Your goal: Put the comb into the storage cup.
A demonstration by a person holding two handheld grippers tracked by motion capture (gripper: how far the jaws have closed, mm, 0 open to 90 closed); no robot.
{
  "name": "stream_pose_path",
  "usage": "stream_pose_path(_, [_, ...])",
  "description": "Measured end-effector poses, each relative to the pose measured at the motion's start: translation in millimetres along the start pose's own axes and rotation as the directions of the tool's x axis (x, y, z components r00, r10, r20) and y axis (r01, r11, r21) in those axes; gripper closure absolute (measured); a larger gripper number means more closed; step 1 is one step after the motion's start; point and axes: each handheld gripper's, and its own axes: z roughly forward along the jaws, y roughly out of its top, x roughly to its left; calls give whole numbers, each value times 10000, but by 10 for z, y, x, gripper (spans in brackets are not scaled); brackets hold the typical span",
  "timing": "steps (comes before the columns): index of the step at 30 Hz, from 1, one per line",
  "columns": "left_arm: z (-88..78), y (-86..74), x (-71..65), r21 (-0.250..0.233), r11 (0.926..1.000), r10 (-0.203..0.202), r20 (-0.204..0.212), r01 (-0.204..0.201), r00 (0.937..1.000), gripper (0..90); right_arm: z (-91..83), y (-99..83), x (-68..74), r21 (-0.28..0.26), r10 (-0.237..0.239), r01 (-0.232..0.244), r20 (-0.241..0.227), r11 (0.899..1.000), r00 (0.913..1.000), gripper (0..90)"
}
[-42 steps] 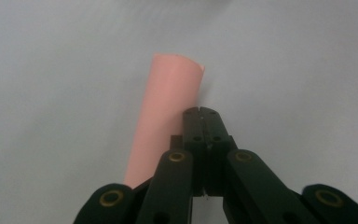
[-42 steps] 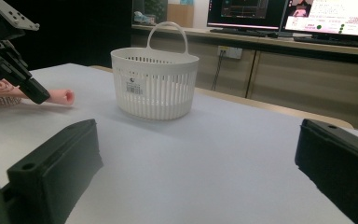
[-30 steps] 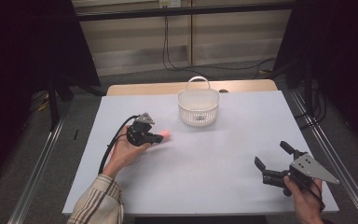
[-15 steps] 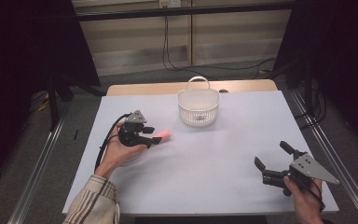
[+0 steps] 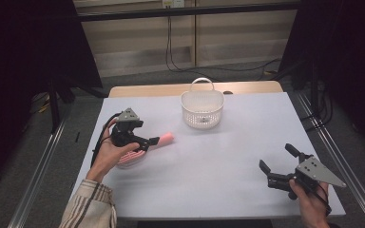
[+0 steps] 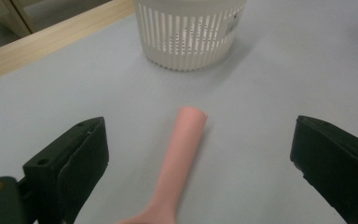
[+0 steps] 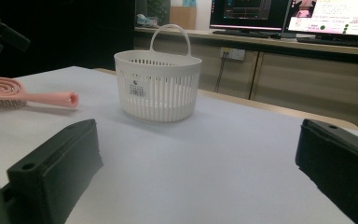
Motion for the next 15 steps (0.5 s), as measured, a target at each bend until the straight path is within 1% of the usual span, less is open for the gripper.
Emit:
stream_pose_path(2, [-28, 4, 14, -142, 9998, -134, -50, 134, 9999, 42, 1, 0, 0, -10, -16, 16, -3, 10000, 10000, 0])
stream_pose_path(5, [-60, 3, 23, -203, 9991, -357, 112, 359, 9993, 44, 1, 0, 2, 8, -13, 13, -17, 10000, 10000, 0])
stream_pose_path(9, [-103, 14, 63, -568, 9982, -177, -66, 173, 9998, 54, 1, -1, 1, 9, -7, 7, 0, 10000, 10000, 0])
stream_pose_path(10, [-106, 20, 81, -565, 9979, -313, 35, 315, 9995, 54, 1, 0, -1, -3, -29, 29, -5, 10000, 10000, 0])
stream_pose_path(11, [-116, 26, 96, -521, 9978, -417, 48, 419, 9991, 56, -1, 0, 0, -5, -5, 5, 14, 10000, 10000, 0])
stream_pose_path(12, [-120, 26, 104, -602, 9971, -472, -24, 470, 9989, 58, 0, 0, -1, -5, -2, 2, 12, 10000, 10000, 0])
stream_pose_path(13, [-131, 27, 114, -608, 9977, -320, -257, 304, 9992, 58, 0, 0, -1, 4, 4, -4, 11, 10000, 10000, 0])
stream_pose_path(14, [-138, 29, 114, -657, 9976, -252, -463, 221, 9986, 58, 1, 0, -1, -2, -14, 14, 7, 10000, 10000, 0])
stream_pose_path(15, [-147, 31, 119, -682, 9975, -242, -482, 209, 9985, 58, 1, 0, 1, 2, -13, 13, -2, 10000, 10000, 0])
